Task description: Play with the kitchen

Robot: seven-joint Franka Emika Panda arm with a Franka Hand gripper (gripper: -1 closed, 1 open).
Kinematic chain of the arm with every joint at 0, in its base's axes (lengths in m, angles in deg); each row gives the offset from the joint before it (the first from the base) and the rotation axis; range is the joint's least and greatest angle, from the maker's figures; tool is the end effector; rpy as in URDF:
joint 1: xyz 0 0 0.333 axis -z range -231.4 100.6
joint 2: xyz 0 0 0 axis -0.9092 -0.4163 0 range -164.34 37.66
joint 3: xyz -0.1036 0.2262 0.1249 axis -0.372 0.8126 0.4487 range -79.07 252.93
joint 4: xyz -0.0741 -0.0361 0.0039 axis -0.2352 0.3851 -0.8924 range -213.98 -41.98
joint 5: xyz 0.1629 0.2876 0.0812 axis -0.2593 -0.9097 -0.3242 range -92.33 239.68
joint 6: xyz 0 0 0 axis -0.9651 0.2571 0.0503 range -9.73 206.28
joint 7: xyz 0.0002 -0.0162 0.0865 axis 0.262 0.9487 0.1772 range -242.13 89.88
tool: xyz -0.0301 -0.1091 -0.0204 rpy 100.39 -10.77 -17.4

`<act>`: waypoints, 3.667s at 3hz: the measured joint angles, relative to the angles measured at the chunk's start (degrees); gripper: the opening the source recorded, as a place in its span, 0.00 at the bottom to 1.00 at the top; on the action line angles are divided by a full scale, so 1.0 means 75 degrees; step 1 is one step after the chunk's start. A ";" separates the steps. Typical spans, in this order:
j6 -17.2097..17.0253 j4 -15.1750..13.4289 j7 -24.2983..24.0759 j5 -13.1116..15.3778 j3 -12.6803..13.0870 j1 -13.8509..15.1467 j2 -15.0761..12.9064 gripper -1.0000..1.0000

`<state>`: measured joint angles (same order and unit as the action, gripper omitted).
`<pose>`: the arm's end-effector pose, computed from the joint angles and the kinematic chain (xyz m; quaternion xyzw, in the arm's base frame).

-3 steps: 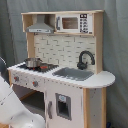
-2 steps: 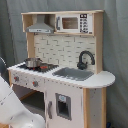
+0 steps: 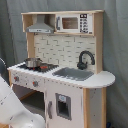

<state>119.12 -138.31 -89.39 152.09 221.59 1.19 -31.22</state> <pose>0.2078 0.5839 0.3647 0.3907 0.6490 0.4100 0.5080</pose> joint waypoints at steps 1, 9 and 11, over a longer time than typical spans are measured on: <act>0.0273 -0.0223 -0.0709 -0.0006 0.0001 0.0016 0.0012 1.00; 0.1107 -0.2353 -0.5941 -0.2316 -0.0101 0.0108 -0.0815 1.00; 0.2338 -0.2446 -0.5920 -0.2427 -0.0071 0.0495 -0.0800 1.00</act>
<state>136.65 -156.66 -133.79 133.89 221.06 4.90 -37.22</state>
